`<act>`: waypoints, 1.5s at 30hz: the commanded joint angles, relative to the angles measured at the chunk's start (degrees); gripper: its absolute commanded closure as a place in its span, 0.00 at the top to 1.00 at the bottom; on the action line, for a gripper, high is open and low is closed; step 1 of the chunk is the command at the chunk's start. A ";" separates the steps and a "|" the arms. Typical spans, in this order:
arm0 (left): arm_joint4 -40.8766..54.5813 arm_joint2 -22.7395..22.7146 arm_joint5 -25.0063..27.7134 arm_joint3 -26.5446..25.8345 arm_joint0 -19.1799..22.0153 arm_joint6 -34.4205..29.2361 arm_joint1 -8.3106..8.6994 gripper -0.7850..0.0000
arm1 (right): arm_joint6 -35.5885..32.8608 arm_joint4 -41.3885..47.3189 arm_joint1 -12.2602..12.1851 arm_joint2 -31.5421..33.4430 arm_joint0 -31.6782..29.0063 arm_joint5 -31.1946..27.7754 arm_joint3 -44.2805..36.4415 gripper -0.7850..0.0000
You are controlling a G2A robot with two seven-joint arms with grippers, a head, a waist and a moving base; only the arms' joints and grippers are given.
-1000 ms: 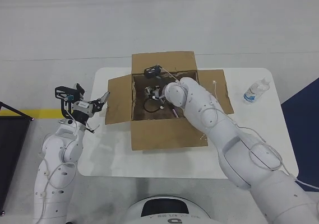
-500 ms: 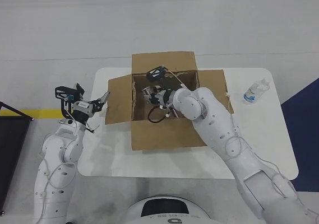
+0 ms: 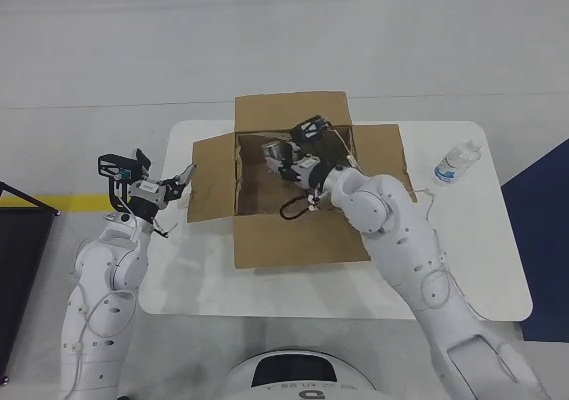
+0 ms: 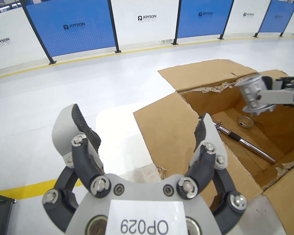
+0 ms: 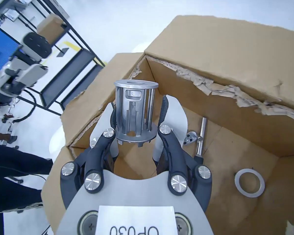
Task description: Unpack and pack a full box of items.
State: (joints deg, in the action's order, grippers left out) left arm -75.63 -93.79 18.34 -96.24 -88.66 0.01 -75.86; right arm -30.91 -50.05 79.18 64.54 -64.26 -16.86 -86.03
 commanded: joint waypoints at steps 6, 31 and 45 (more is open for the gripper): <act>0.00 0.00 0.00 0.00 0.00 0.00 0.00 1.00 | 6.10 0.94 -2.75 12.19 -15.81 -6.67 -17.04 0.00; 0.00 0.00 0.00 0.00 0.00 0.00 0.00 1.00 | 15.73 19.11 -5.45 37.76 -32.60 -15.59 -24.18 0.00; 0.00 0.00 0.00 0.00 0.00 0.00 0.00 1.00 | 10.84 11.64 -7.11 43.16 -24.91 -2.97 -4.42 0.00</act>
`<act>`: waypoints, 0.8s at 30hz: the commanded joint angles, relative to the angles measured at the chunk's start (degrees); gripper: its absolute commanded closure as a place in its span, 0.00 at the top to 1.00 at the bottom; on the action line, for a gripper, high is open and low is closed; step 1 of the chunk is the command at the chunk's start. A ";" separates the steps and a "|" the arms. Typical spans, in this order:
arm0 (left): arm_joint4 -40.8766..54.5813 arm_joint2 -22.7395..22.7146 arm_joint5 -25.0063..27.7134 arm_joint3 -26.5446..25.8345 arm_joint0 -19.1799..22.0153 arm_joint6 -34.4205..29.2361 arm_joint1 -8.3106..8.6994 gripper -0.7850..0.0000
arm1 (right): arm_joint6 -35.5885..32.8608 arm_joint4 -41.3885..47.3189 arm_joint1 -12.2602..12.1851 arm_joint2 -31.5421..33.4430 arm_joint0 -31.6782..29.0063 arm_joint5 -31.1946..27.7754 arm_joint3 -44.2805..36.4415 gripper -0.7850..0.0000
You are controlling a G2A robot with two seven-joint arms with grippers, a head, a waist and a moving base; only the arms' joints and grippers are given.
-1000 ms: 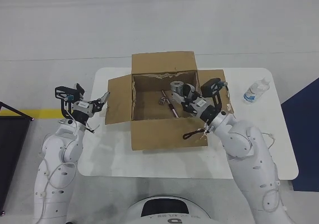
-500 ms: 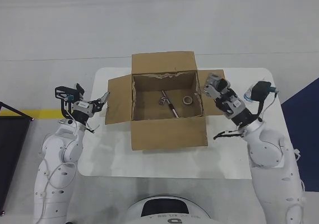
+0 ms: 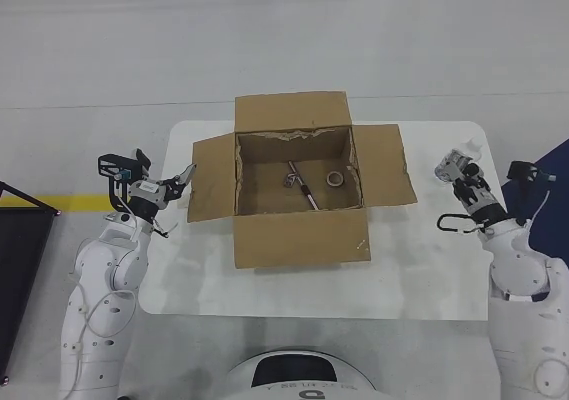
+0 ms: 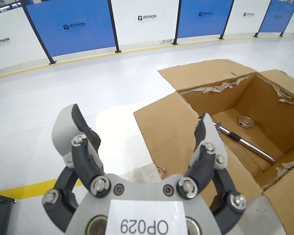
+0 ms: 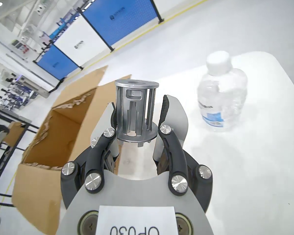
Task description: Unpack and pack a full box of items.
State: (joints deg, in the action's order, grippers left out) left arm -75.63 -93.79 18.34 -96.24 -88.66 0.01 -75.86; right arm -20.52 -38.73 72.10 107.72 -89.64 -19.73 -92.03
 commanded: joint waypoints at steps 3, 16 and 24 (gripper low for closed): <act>0.00 0.00 0.00 0.00 0.00 0.00 0.00 1.00 | 1.49 0.27 -0.23 0.29 0.51 -1.62 4.57 0.00; 0.00 0.00 0.00 0.00 0.00 0.00 0.00 1.00 | 2.29 0.04 -0.82 1.25 -2.00 -7.92 5.93 0.00; 0.00 0.00 0.00 0.00 0.00 0.00 0.00 1.00 | 2.39 -0.29 -0.82 0.59 -2.25 -7.83 6.08 0.00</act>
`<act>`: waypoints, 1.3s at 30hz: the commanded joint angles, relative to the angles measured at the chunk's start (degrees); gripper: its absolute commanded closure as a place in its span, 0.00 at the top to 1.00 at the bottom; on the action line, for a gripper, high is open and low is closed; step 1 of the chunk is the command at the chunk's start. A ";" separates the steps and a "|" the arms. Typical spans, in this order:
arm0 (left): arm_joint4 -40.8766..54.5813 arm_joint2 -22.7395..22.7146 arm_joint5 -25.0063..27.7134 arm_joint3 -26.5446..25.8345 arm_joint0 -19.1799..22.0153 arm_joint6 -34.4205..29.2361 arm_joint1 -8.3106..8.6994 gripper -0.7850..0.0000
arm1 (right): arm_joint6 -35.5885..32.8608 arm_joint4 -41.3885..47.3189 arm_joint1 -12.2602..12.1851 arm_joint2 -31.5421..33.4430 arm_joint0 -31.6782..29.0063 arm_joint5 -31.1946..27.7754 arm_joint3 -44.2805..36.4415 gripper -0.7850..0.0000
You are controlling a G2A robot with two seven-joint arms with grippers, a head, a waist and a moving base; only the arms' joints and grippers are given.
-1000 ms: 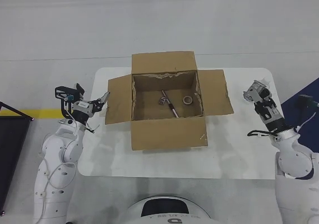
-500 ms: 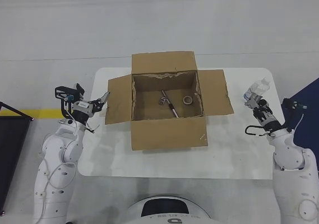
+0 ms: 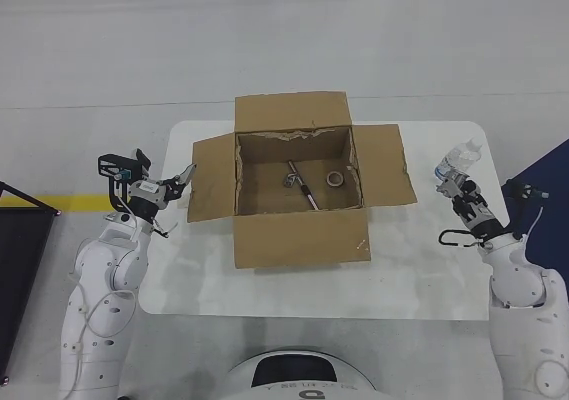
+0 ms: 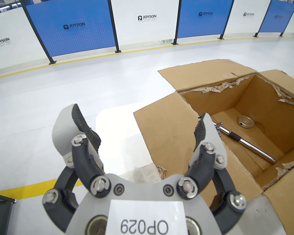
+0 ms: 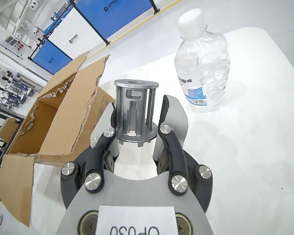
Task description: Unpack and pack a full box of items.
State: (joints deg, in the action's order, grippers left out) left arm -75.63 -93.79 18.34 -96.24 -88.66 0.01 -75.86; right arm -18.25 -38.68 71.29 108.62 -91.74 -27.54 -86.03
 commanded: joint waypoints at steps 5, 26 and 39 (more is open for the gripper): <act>0.00 0.00 0.00 0.00 0.00 0.00 0.00 1.00 | 8.99 -10.03 -0.33 -0.98 -1.59 -5.47 4.00 0.00; 0.00 0.00 0.00 0.00 0.00 0.00 0.00 1.00 | 30.90 -28.66 -1.57 -5.37 9.52 -6.87 26.75 0.00; 0.00 0.00 0.00 0.00 0.00 0.00 0.00 1.00 | 31.62 -31.39 -2.72 -5.78 13.87 -7.21 35.26 0.07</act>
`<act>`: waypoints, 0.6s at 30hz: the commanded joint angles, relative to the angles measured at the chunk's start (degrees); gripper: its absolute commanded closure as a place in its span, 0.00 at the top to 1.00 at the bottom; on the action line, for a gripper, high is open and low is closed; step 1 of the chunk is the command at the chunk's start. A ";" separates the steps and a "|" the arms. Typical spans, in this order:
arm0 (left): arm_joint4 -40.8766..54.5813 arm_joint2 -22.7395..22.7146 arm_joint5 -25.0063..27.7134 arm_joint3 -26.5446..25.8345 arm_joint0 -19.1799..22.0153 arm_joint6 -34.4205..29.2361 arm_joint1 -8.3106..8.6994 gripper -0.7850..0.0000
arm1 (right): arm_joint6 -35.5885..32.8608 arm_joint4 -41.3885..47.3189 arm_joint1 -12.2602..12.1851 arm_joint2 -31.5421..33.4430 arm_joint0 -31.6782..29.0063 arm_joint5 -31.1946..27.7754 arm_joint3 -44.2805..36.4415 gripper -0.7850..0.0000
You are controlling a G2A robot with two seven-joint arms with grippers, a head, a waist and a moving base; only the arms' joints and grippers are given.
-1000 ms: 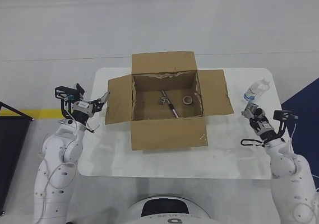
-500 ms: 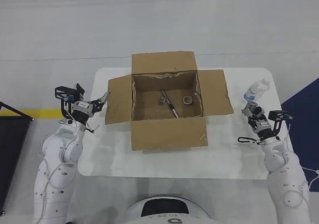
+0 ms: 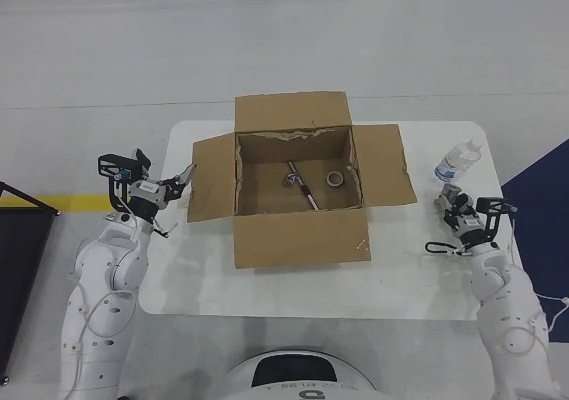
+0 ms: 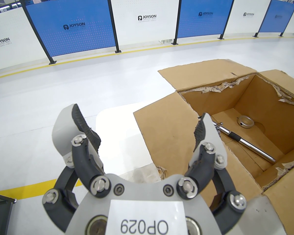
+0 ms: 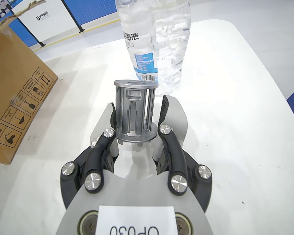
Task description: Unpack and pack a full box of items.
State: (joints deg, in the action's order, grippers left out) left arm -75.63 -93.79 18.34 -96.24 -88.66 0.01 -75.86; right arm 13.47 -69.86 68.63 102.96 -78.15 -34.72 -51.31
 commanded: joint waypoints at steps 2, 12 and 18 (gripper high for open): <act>0.00 0.00 0.00 0.00 0.00 0.00 0.00 1.00 | -0.30 -0.27 -0.21 -0.36 0.90 -0.64 1.63 0.09; 0.00 0.00 0.00 0.00 0.00 0.00 0.00 1.00 | -0.22 -1.01 -0.99 -1.04 2.84 -2.25 5.65 0.24; 0.00 0.00 0.00 0.00 0.00 0.00 0.00 1.00 | 0.55 -0.94 -1.55 -0.84 2.43 -3.68 5.96 1.00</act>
State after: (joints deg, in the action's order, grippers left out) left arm -75.63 -93.79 18.34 -96.24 -88.66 0.01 -75.86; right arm 13.81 -70.79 67.16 102.10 -75.56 -38.26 -45.21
